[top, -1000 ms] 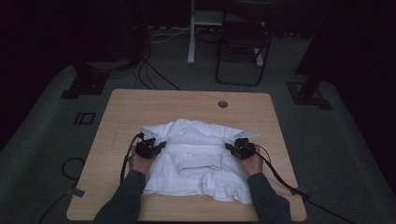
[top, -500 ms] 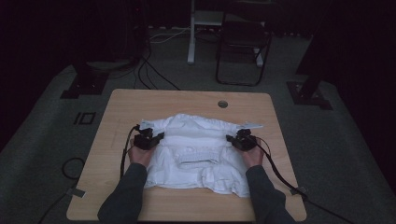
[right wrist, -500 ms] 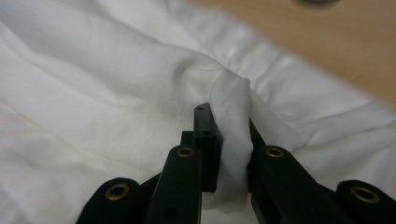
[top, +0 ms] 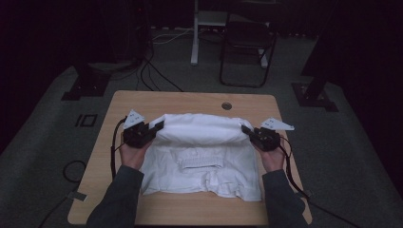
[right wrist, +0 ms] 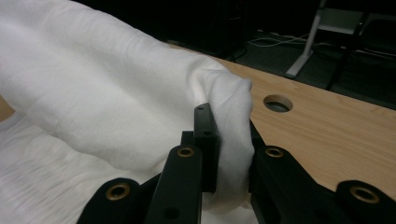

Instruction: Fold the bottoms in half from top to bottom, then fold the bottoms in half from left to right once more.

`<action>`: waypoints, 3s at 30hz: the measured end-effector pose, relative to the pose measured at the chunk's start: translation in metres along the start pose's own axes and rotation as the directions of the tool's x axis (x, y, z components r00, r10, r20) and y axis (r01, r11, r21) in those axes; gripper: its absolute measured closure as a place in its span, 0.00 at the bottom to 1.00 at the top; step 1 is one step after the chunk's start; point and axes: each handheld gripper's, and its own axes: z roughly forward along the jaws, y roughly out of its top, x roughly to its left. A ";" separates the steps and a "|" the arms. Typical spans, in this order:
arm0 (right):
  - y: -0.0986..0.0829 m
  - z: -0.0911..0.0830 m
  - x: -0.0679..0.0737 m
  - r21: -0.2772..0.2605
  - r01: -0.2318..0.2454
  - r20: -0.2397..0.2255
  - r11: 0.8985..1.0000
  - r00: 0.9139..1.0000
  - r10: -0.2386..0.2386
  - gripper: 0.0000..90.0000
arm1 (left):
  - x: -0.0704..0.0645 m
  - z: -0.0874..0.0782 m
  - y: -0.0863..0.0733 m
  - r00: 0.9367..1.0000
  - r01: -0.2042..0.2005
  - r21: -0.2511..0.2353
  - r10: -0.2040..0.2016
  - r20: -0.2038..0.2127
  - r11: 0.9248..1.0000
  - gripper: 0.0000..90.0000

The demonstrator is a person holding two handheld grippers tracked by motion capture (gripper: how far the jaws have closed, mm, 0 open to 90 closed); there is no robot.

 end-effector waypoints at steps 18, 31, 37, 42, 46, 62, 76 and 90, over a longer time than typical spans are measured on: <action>-0.029 -0.023 0.029 0.014 -0.028 -0.074 1.000 0.997 0.029 0.55 | -0.013 -0.005 -0.027 0.999 0.011 0.090 -0.007 -0.037 0.996 0.58; -0.051 0.049 0.087 0.234 0.087 -0.118 0.968 0.991 -0.061 0.57 | -0.059 0.057 -0.082 0.997 -0.067 0.333 0.051 0.056 0.940 0.70; -0.077 0.038 0.085 0.271 0.086 -0.125 0.959 0.991 -0.053 0.57 | -0.058 0.046 -0.097 0.997 -0.062 0.324 0.046 0.058 0.944 0.69; -0.081 0.015 0.078 0.257 0.079 -0.057 0.963 0.996 -0.066 0.60 | -0.053 0.016 -0.091 0.998 -0.055 0.268 0.057 0.001 0.962 0.65; -0.085 0.006 0.072 0.246 0.067 -0.028 0.967 0.998 -0.062 0.62 | -0.044 0.003 -0.097 0.998 -0.029 0.271 0.045 -0.053 0.962 0.65; -0.102 0.020 0.069 0.328 0.056 -0.051 0.943 0.998 -0.042 0.62 | -0.011 -0.002 -0.111 0.973 0.093 0.270 -0.030 -0.230 0.958 0.30; -0.102 0.020 0.071 0.326 0.066 -0.058 0.943 0.997 -0.050 0.59 | 0.009 0.012 -0.131 0.936 0.236 0.333 -0.122 -0.329 0.913 0.03; -0.079 0.014 0.076 0.273 0.069 -0.082 0.960 0.995 -0.048 0.54 | -0.004 0.012 -0.129 0.946 0.204 0.338 -0.096 -0.310 0.919 0.23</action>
